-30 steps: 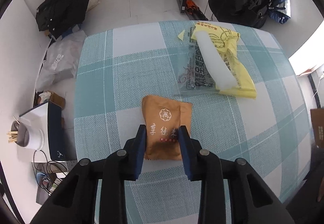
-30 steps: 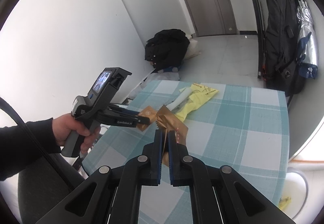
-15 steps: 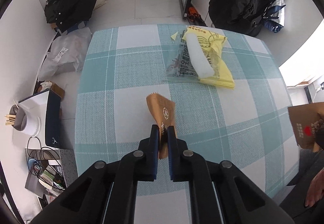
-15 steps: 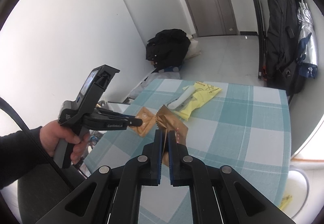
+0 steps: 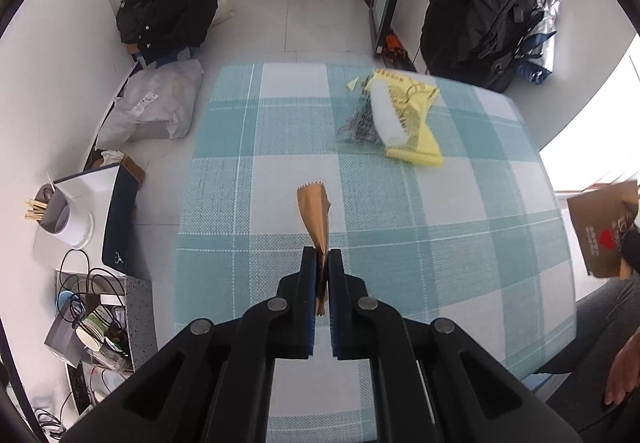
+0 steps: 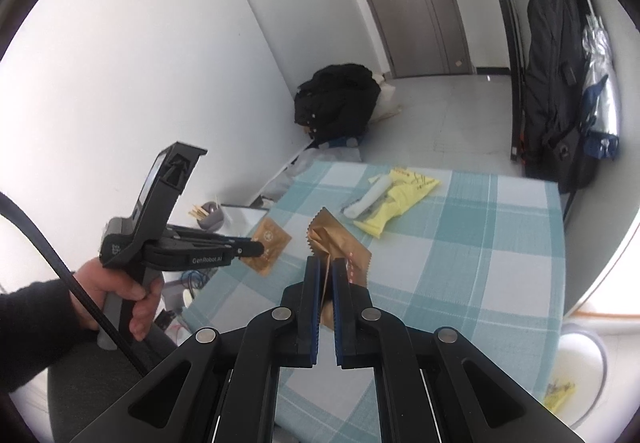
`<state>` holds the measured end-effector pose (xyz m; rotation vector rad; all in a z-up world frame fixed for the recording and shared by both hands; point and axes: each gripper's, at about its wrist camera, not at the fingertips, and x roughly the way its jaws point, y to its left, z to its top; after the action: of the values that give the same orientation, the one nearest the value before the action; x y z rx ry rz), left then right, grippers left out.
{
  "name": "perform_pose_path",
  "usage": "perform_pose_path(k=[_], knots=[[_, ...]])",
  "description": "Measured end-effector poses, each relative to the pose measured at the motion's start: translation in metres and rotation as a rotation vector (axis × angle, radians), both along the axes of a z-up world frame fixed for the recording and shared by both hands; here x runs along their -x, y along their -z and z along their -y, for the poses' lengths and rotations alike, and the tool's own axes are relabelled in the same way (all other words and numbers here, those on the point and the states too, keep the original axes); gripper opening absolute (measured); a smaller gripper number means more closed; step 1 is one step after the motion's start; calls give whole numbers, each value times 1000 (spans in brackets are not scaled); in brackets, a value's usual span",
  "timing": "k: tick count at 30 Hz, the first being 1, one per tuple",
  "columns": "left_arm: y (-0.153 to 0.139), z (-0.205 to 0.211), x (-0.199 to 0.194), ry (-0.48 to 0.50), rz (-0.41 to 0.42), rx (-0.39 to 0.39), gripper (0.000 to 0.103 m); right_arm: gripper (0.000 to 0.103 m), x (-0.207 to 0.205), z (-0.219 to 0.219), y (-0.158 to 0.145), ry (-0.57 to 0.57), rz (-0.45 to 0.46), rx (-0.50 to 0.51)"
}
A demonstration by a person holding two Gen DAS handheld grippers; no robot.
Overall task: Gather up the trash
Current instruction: 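Grasp the other brown packet with the left tool while the right holds its packet, then carry both brown packets in both tools over the white bin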
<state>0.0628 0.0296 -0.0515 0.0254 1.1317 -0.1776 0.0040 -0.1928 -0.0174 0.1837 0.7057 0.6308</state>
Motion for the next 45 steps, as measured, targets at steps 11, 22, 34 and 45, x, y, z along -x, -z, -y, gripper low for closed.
perform_pose_path(k=[11,22,34,45], knots=[[-63,38,18,27,195,10,2,5,7,48,-58,84,126,21],[-115,144,14,242,305,149,2,5,22,145,-116,270,233,49],[-105,246,-1,426,256,241,2,5,29,238,-98,457,168,120],[-59,307,-5,523,126,231,2,5,26,290,-32,564,27,83]])
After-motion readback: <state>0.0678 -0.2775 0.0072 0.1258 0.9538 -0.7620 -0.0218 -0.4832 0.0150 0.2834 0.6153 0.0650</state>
